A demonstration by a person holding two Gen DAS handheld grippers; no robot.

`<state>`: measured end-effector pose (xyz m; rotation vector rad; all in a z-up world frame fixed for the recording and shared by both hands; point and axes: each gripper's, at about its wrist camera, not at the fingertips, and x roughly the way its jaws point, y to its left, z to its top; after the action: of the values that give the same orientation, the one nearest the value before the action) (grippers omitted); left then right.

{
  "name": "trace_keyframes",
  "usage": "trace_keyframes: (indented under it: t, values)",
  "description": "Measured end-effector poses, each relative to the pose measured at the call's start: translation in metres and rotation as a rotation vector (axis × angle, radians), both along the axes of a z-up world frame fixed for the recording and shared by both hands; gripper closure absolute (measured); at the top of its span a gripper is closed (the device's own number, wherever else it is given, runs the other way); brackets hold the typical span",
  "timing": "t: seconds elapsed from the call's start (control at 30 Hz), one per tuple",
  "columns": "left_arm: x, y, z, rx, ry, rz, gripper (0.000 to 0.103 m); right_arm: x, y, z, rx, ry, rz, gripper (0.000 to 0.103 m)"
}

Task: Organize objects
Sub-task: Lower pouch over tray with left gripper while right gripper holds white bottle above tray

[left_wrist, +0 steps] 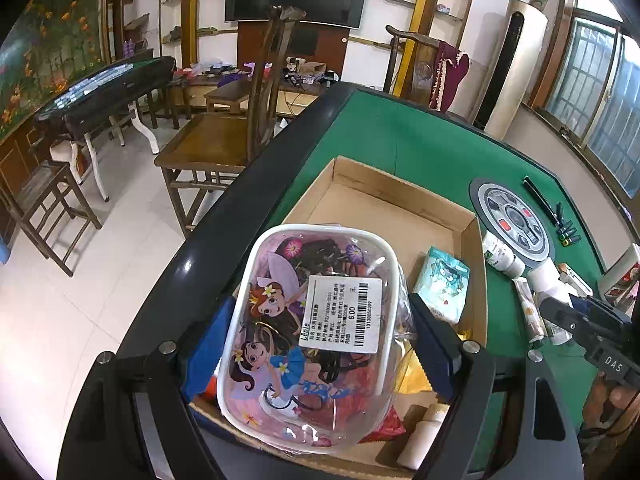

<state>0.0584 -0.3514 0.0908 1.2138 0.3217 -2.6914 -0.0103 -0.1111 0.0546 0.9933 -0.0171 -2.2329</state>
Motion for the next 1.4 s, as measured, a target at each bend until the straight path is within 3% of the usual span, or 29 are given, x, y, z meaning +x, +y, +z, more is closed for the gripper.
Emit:
trace_keyframes:
  t: [0.57,0.8,0.97,1.07,1.4]
  values:
    - [-0.047,0.049,0.008,-0.133,-0.025,-0.083,0.020,-0.014,0.003,-0.006,-0.028,-0.018,0.011,0.066]
    - [-0.068,0.055,0.003,-0.196,-0.067,-0.059,0.020,-0.037,-0.014,0.009,0.007,0.018,0.123,0.066]
    - [-0.088,0.053,-0.002,-0.202,-0.097,-0.054,0.020,-0.061,-0.039,0.005,0.040,-0.025,0.234,0.066]
    - [-0.102,0.050,-0.008,-0.191,-0.120,-0.053,0.020,-0.076,-0.050,-0.002,0.028,-0.093,0.238,0.066]
    - [-0.144,0.025,-0.037,-0.080,-0.209,-0.009,0.020,-0.132,-0.081,-0.023,0.083,-0.154,0.271,0.066]
